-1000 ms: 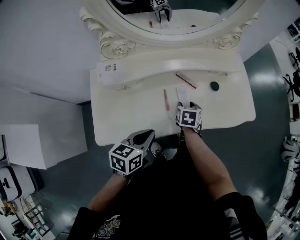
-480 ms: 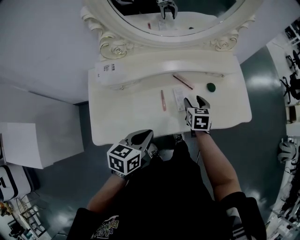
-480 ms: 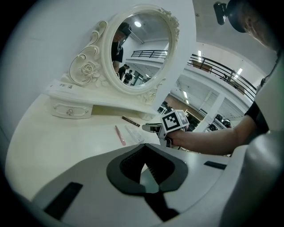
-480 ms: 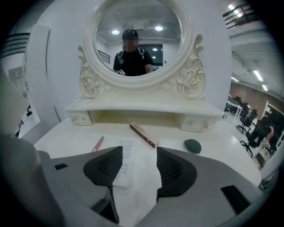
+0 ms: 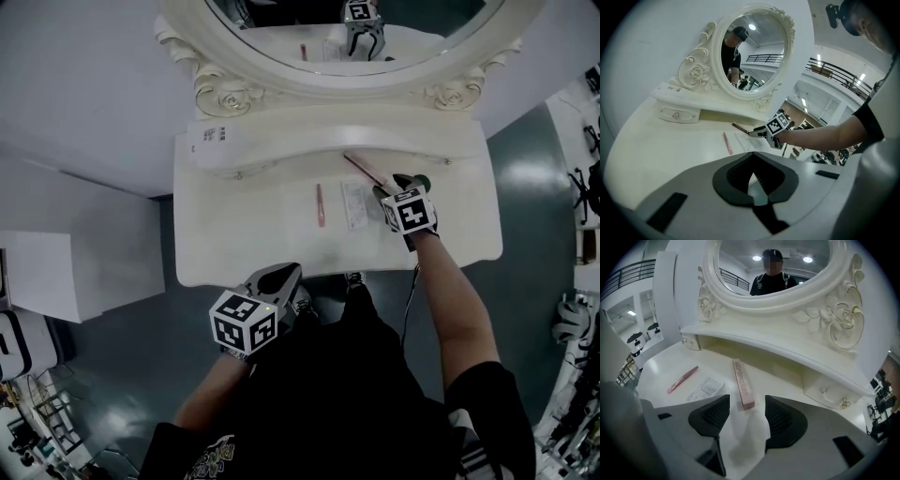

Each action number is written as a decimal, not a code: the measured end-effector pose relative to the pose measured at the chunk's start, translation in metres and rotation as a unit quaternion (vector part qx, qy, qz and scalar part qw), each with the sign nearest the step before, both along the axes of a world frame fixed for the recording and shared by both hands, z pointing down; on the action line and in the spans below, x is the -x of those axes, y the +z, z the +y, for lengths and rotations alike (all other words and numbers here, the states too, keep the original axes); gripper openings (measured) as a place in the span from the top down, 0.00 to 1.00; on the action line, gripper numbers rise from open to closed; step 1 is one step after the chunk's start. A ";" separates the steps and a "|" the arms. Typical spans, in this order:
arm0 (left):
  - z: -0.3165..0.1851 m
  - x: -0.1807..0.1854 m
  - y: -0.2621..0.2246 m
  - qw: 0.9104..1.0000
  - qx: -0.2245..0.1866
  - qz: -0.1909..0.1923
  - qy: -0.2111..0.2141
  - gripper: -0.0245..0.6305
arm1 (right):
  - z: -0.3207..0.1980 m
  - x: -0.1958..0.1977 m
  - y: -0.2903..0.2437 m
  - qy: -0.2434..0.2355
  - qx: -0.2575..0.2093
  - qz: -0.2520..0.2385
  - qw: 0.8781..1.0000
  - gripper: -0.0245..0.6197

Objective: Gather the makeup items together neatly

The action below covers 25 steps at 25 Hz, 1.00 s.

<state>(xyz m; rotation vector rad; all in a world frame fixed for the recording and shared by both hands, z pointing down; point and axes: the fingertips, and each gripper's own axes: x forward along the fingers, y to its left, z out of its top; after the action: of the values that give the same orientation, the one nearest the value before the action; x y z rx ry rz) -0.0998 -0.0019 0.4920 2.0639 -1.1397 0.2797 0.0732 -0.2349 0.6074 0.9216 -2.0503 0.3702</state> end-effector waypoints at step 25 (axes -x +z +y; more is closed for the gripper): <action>-0.014 -0.054 -0.001 0.999 -0.005 0.007 0.034 0.95 | 0.062 -0.041 -0.001 0.175 -0.004 -0.004 0.984 0.80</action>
<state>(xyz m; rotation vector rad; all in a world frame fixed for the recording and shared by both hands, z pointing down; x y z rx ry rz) -0.0458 -0.0155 0.4915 2.1126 -1.0661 0.2928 0.1146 -0.1733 0.6064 1.2911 -1.8943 0.5542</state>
